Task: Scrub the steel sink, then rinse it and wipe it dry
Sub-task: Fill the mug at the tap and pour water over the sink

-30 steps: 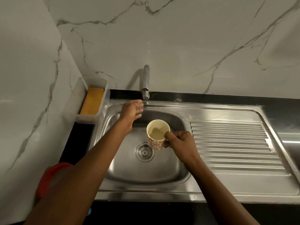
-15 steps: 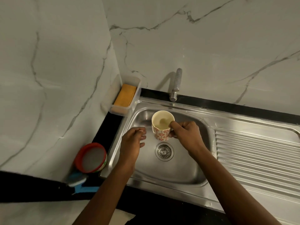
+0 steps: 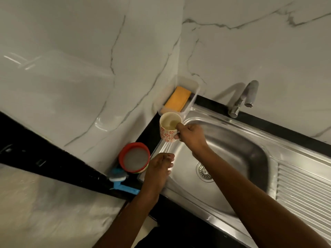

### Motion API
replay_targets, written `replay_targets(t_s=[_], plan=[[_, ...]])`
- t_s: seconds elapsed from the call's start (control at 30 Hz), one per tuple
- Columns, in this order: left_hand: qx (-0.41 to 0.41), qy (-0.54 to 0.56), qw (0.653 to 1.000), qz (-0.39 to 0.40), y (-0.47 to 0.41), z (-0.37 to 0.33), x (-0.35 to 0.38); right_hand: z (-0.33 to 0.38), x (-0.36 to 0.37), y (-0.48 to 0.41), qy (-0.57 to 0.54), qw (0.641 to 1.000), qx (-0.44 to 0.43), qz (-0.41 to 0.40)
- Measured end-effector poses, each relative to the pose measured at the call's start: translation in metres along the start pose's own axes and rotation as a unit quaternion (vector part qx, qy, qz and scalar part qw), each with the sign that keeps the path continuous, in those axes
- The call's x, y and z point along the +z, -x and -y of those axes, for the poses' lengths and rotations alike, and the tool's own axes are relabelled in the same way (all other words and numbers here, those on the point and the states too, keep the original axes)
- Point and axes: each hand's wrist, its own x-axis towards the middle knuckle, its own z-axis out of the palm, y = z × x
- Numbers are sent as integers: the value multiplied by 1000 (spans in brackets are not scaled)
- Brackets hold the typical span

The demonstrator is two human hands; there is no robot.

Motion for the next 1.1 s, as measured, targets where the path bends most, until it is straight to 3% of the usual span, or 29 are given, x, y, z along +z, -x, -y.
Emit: replay_targets(t_s=[0.47, 0.7, 0.77, 0.9, 0.97, 1.03, 1.1], plan=[[-17, 18, 1000, -6, -24, 9, -21, 6, 68, -41, 67, 996, 25, 59], [-35, 1, 999, -1, -38, 12, -21, 0, 69, -47, 151, 986, -17, 63], [-28, 10, 1000, 9, -40, 12, -19, 3, 67, -48, 232, 969, -56, 70], [-20, 43, 999, 23, -45, 2, -16, 20, 50, -46, 442, 881, -167, 2], [-14, 45, 998, 31, -51, -1, -15, 36, 39, -50, 409, 886, -215, -30], [-5, 51, 998, 41, -57, -5, -14, 52, 28, -62, 300, 927, -219, -58], [3, 56, 997, 52, -63, -11, -12, 63, 20, -85, 155, 972, -164, -71]])
